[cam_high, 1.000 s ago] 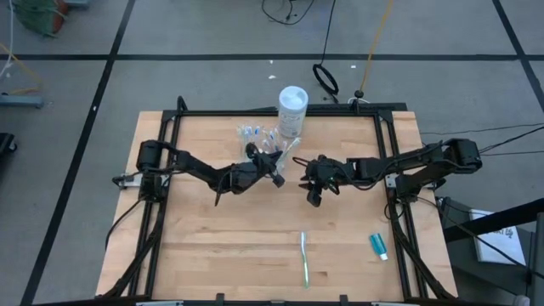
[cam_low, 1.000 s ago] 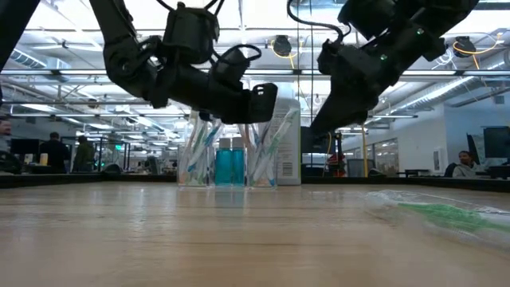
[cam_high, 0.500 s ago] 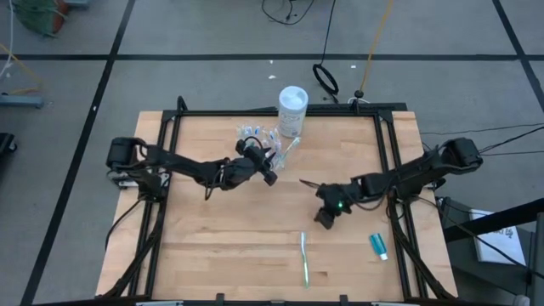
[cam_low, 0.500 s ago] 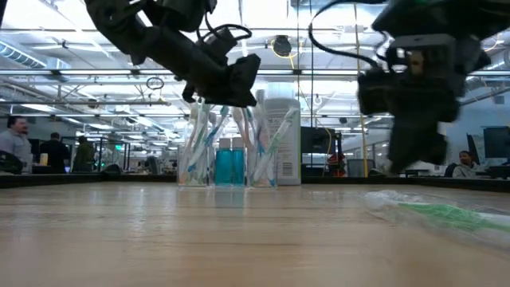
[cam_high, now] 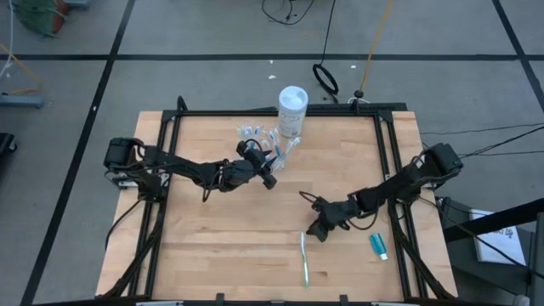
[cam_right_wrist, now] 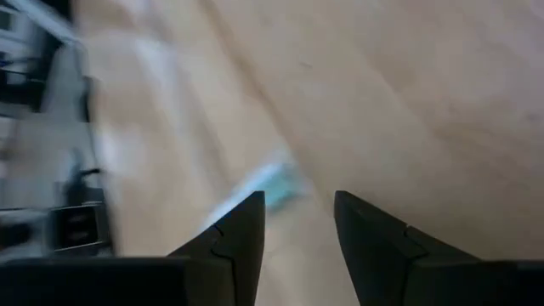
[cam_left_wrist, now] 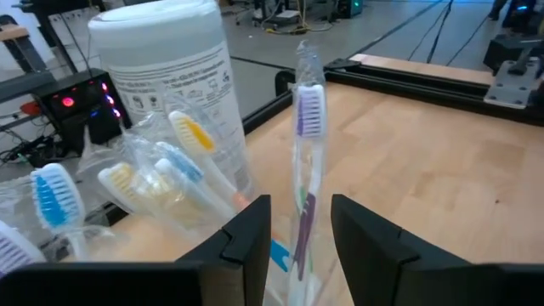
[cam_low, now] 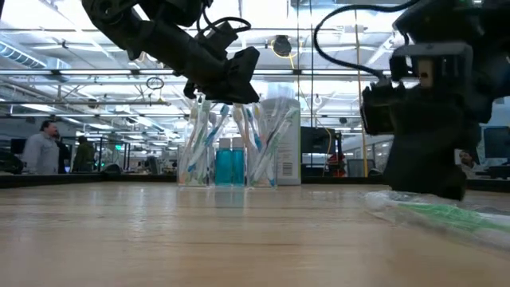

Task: Pick & Place toothbrushing station
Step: Put the green toothbrush into the transparent organizer

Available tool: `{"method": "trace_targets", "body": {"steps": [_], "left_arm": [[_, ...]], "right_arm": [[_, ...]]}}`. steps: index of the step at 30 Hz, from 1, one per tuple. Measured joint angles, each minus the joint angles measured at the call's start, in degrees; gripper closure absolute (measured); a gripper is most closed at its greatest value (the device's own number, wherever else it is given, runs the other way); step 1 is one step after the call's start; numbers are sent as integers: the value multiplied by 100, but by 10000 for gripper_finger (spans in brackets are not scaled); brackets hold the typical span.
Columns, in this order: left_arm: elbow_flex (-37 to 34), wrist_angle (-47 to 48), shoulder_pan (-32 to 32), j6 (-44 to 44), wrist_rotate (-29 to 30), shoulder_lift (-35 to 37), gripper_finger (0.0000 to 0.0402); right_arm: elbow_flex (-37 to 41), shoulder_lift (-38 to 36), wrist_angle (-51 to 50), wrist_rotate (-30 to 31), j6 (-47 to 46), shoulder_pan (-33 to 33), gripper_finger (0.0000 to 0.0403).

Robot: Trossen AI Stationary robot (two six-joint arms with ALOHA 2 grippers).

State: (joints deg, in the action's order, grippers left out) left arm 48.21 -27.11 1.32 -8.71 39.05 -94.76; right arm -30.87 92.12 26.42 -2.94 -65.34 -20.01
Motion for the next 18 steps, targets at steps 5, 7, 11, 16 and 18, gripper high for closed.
{"method": "trace_targets", "body": {"steps": [5,7,11,16,18], "left_arm": [[0,10,-4,83,-217,0,270],[0,10,-4,77,-324,0,270],[0,3,-5,162,-396,0,270],[0,-1,-13,339,-427,0,270],[0,-3,-13,413,-427,0,270]], "right_arm": [[-28,469,963,295,541,-60,264],[-107,646,1200,460,776,-126,264],[-396,990,1092,503,1048,-271,264],[-673,1257,1039,475,1953,-420,264],[-673,1233,998,416,2366,-407,264]]}}
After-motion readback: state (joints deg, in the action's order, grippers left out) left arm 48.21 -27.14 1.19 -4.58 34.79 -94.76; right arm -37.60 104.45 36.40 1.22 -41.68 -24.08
